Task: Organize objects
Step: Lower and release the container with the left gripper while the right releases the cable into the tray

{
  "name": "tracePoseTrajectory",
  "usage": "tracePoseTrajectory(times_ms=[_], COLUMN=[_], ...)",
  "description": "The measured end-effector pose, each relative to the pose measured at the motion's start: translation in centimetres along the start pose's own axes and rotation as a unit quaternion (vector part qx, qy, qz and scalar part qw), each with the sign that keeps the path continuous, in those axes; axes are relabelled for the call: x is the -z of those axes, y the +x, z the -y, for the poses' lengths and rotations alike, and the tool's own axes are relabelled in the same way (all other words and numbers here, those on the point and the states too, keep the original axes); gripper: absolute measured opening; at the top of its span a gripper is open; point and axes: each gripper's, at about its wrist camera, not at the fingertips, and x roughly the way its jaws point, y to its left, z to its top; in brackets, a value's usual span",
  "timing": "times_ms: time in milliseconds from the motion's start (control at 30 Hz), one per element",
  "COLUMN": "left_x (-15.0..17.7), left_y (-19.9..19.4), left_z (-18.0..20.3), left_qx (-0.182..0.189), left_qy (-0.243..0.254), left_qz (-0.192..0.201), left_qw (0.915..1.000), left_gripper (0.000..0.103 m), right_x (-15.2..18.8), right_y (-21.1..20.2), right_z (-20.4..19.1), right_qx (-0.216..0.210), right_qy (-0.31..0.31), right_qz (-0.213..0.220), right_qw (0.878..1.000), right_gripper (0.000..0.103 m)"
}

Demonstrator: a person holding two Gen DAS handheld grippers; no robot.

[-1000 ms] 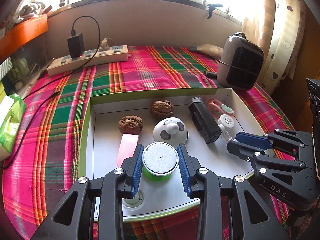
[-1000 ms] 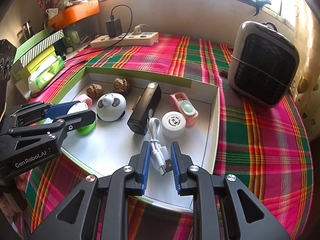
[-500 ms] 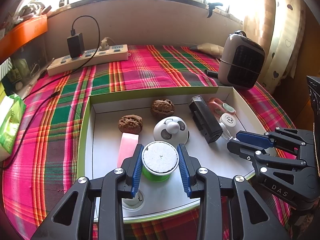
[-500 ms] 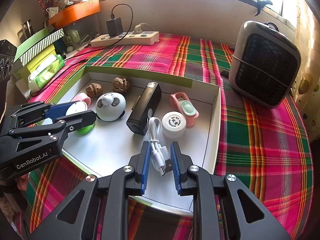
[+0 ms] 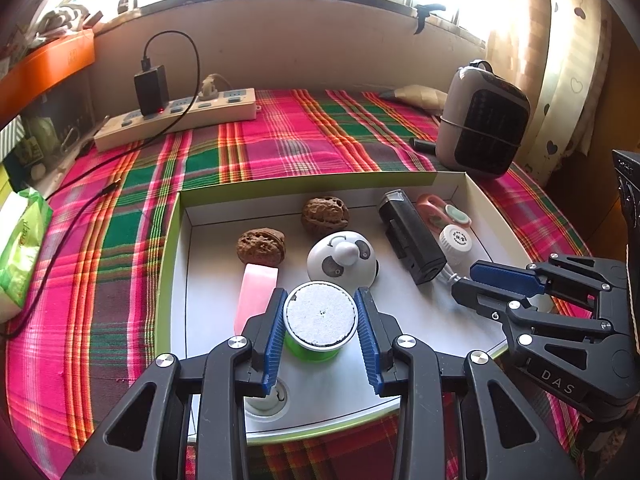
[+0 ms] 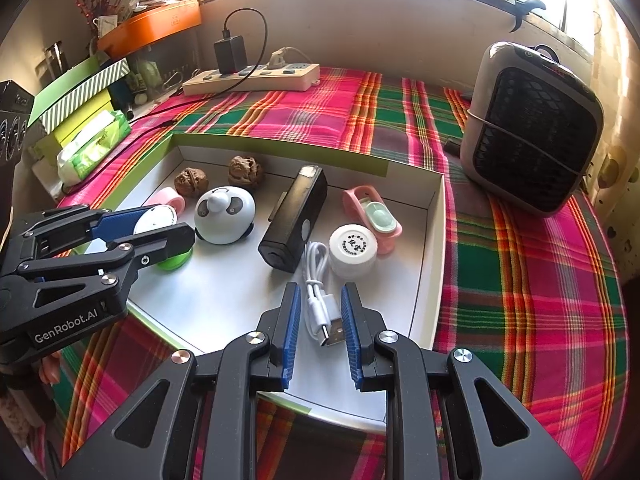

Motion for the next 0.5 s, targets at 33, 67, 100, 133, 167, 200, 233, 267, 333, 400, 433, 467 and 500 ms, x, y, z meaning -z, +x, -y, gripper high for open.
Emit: tracePoseTrajectory(times_ms=[33,67,100,133,167,200,233,267,333,400,433,467,500], left_x=[0.00,0.01,0.05,0.08,0.04,0.01,0.00,0.01,0.08,0.14,0.12,0.07,0.09], left_y=[-0.01,0.04,0.03,0.15,0.03,0.03,0.04,0.09,0.12,0.16,0.07,0.08,-0.09], left_z=[-0.02,0.00,0.00,0.07,0.03,0.03,0.03,0.06,0.06,0.03,-0.01,0.02,0.01], left_qx=[0.000,0.000,0.000,-0.001,0.000,0.000,-0.001,-0.002,-0.005,-0.005,-0.005,-0.006,-0.008], left_qy=[0.000,0.000,0.000,0.000,-0.001,0.000,0.000,0.000,0.001,0.000,0.000,0.000,0.002], left_qz=[0.000,0.000,0.001,0.000,0.000,0.000,0.000,0.000,0.000,0.000,0.001,0.002,0.004], left_qw=[1.0000,1.0000,1.0000,1.0000,1.0000,1.0000,1.0000,1.0000,1.0000,1.0000,1.0000,1.0000,1.0000], left_gripper=[0.032,0.032,0.032,0.032,0.032,0.033,0.033,0.033,0.033,0.033,0.033,0.033,0.034], right_x=[0.00,-0.01,-0.01,-0.01,-0.01,-0.01,-0.02,-0.03,-0.01,0.04,0.07,0.08,0.10], right_y=[0.02,0.03,0.05,0.07,0.06,0.07,0.10,0.13,0.11,0.10,0.08,0.04,-0.04], right_z=[-0.01,0.02,0.04,0.06,0.06,0.05,0.04,0.02,0.03,0.05,0.04,0.05,0.06], right_qx=[0.000,0.000,0.000,0.000,0.000,-0.001,-0.001,0.000,0.000,0.000,0.000,0.000,0.000], right_qy=[0.001,0.001,0.002,0.002,0.002,0.002,0.002,0.002,0.003,0.005,0.006,0.007,0.008], right_qz=[0.000,0.000,0.000,0.000,0.000,0.001,0.000,0.000,0.001,0.002,0.002,0.003,0.004], right_qw=[1.000,1.000,1.000,1.000,1.000,1.000,1.000,1.000,1.000,1.000,1.000,1.000,1.000], right_gripper=[0.022,0.022,0.022,0.022,0.022,0.022,0.022,0.022,0.022,0.023,0.023,0.024,0.027])
